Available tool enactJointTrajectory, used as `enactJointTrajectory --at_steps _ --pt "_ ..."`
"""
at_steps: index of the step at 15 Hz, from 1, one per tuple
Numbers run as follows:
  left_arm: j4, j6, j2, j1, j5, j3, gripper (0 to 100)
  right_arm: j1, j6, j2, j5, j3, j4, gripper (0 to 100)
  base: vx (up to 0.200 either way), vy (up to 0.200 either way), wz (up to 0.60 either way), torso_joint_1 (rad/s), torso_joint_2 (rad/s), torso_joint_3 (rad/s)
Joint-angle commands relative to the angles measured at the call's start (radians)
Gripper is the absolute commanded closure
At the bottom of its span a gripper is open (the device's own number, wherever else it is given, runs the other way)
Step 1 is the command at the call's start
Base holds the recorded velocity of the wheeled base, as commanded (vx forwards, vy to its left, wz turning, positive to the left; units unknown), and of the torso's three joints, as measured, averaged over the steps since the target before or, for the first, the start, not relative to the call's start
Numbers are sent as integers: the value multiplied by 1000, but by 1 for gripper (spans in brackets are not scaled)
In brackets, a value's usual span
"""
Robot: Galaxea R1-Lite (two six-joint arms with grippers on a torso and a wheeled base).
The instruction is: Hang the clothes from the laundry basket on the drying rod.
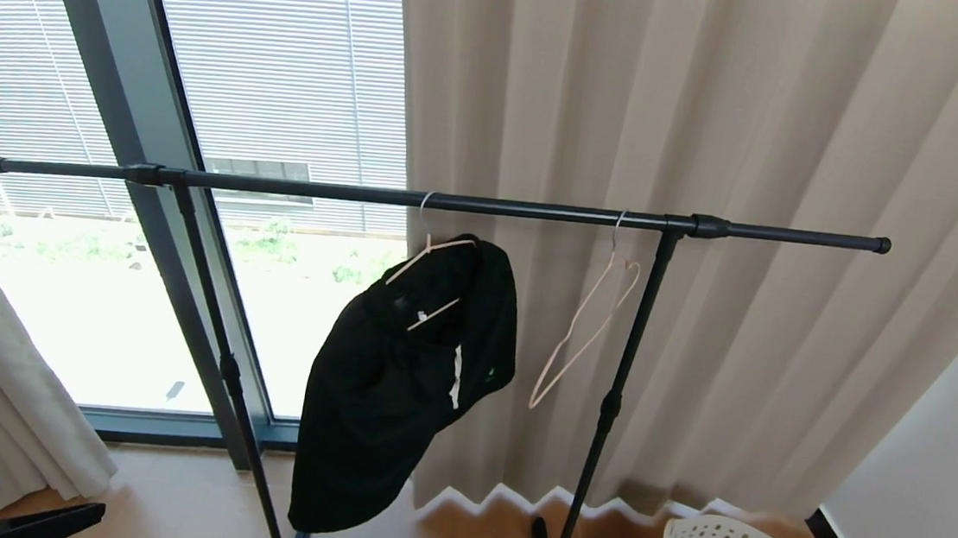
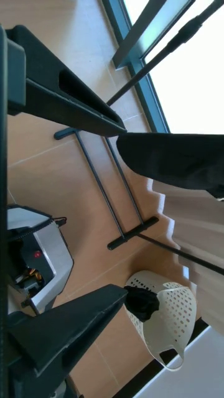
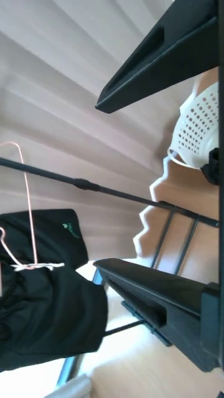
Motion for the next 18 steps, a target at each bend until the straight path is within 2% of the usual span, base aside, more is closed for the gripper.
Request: enactJointTrajectory --at_steps 1,4,6,9,11,12,14,15,16,18 --pt "-1 -3 -52 0 -1 48 0 5 49 -107 -8 6 35 0 0 0 0 0 0 0" --pt "0 -4 -71 9 7 81 0 5 53 -109 -13 6 46 0 0 0 0 0 0 0" --pt "6 1 -146 60 24 140 0 6 53 -89 -26 6 48 0 0 0 0 0 0 0" --pt "9 5 -214 55 21 144 0 8 50 -89 -62 6 48 0 0 0 0 0 0 0" --pt "57 -13 -256 71 19 144 0 17 52 -93 -62 6 49 0 0 0 0 0 0 0" --pt "74 -18 -267 101 28 144 0 17 52 -106 -68 6 49 0 0 0 0 0 0 0" --pt "91 24 -321 170 88 144 0 3 52 -135 -97 6 49 0 0 0 0 0 0 0" --pt "106 71 -398 219 116 144 0 -63 53 -141 -108 6 49 0 0 0 0 0 0 0" --pt "106 79 -476 252 114 144 0 -129 53 -146 -108 6 49 0 0 0 0 0 0 0" --pt "107 79 -600 259 113 144 0 -198 53 -156 -106 6 48 0 0 0 0 0 0 0"
